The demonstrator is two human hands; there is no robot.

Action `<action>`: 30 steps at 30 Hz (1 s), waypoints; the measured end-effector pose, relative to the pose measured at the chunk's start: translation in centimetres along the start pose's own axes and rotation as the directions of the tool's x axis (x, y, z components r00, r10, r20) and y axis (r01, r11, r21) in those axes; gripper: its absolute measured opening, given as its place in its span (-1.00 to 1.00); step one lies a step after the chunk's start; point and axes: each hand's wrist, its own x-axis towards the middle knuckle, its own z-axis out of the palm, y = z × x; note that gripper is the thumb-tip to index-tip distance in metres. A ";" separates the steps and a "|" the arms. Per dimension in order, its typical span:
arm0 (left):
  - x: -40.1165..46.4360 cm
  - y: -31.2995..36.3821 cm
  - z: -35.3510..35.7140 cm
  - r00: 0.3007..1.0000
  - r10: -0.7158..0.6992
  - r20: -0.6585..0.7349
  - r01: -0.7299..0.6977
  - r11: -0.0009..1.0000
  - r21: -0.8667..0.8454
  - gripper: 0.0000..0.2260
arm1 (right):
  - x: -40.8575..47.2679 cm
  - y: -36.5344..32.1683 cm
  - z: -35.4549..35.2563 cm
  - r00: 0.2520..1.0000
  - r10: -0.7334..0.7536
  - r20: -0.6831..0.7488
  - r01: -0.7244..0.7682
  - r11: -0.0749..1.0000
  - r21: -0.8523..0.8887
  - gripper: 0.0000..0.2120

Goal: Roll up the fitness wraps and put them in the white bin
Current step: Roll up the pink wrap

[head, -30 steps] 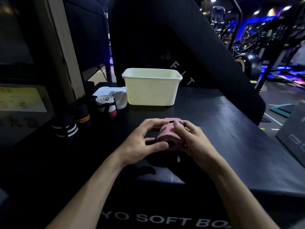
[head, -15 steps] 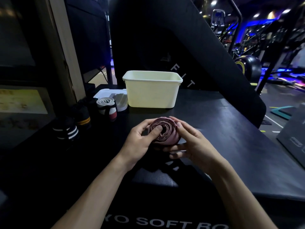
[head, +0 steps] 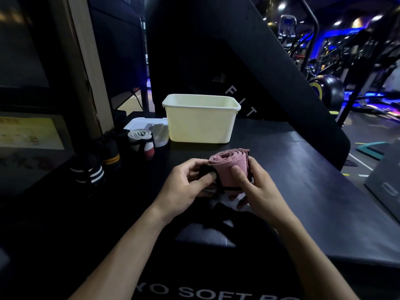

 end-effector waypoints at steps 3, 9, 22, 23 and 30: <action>0.2 -0.5 -0.4 0.993 0.088 -0.078 -0.075 0.985 0.158 -0.87 | -0.1 -0.1 0.3 1.000 0.030 -0.004 -0.031 0.999 -0.034 -0.56; -0.3 0.4 -0.1 0.999 0.043 0.032 -0.043 0.999 -0.003 -0.85 | 0.0 -0.1 0.5 1.000 -0.005 -0.006 0.005 1.000 -0.029 -0.37; 0.0 1.8 -1.3 0.984 0.103 -0.146 -0.104 0.995 -0.001 -0.88 | -0.1 -0.2 0.0 0.995 0.085 -0.044 -0.078 0.986 0.146 -0.48; -0.1 2.0 -1.4 0.985 0.089 -0.151 -0.097 0.994 -0.050 -0.83 | -0.1 -0.1 -0.1 0.995 0.090 -0.034 -0.084 0.985 0.150 -0.51; 0.0 2.8 -1.5 0.996 -0.074 -0.052 0.053 0.940 -0.336 -0.88 | -0.3 -0.6 0.0 0.991 0.123 0.052 -0.132 0.955 0.267 -0.59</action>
